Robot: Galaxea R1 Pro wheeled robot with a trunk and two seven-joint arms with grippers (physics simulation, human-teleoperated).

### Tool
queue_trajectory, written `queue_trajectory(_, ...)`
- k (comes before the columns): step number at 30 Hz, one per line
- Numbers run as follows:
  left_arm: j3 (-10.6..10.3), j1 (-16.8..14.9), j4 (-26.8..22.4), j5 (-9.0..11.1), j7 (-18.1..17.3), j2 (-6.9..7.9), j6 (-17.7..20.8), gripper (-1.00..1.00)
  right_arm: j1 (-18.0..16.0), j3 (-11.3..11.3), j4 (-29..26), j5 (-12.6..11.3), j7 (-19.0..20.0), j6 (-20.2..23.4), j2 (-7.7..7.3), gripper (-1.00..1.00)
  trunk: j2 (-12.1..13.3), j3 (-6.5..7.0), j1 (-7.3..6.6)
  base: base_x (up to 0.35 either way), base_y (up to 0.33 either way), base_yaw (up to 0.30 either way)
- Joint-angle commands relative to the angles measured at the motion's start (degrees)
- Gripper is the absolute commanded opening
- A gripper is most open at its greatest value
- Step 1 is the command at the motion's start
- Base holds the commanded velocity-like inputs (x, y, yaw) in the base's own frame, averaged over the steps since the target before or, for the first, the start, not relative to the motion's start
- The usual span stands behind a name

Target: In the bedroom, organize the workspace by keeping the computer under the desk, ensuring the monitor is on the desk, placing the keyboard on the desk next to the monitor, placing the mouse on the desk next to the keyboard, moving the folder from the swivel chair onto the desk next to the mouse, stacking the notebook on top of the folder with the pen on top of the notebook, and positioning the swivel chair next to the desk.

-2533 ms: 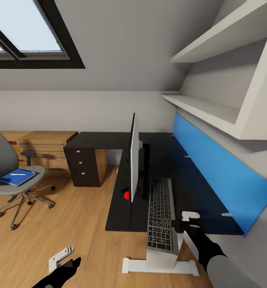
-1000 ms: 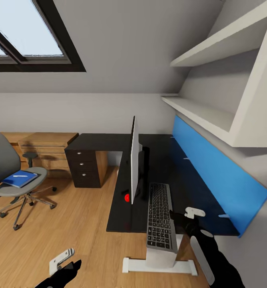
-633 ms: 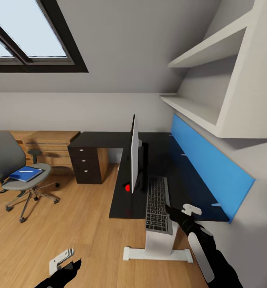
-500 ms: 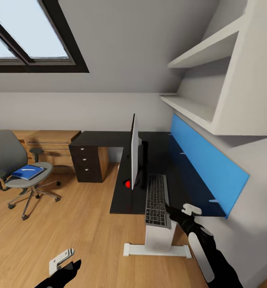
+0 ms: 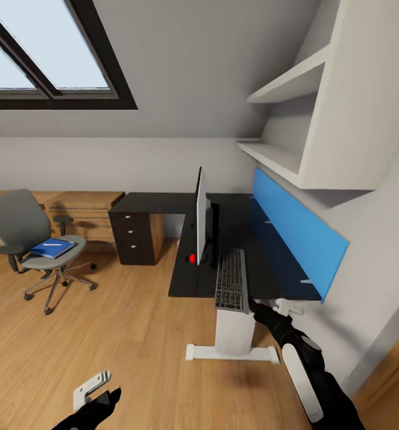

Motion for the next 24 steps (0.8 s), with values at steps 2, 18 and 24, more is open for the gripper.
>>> queue_trajectory(2, 0.0, 0.0, -0.2, 0.6, 0.4, -0.03, 0.2, 1.00, 0.0, -0.2, 0.0, -2.4, -0.7, 0.0, -0.01, 1.00, -0.1, -0.07, -0.02, -0.305, 0.000, 0.000)
queue_trajectory(18, 0.1, 0.0, -3.2, 0.7, 0.6, -0.24, 0.3, 1.00, 0.0, -2.0, 4.4, -15.8, 6.5, -0.8, -1.46, 1.00, -1.7, -0.79, 0.86, -0.064, 0.000, 0.000)
queue_trajectory(24, 0.0, 0.0, -4.5, 0.8, 0.7, -0.35, 0.3, 1.00, 0.0, -2.4, 7.8, -17.3, 17.0, -0.8, -1.62, 1.00, -4.1, -1.87, 2.18, -0.003, 0.000, 0.000)
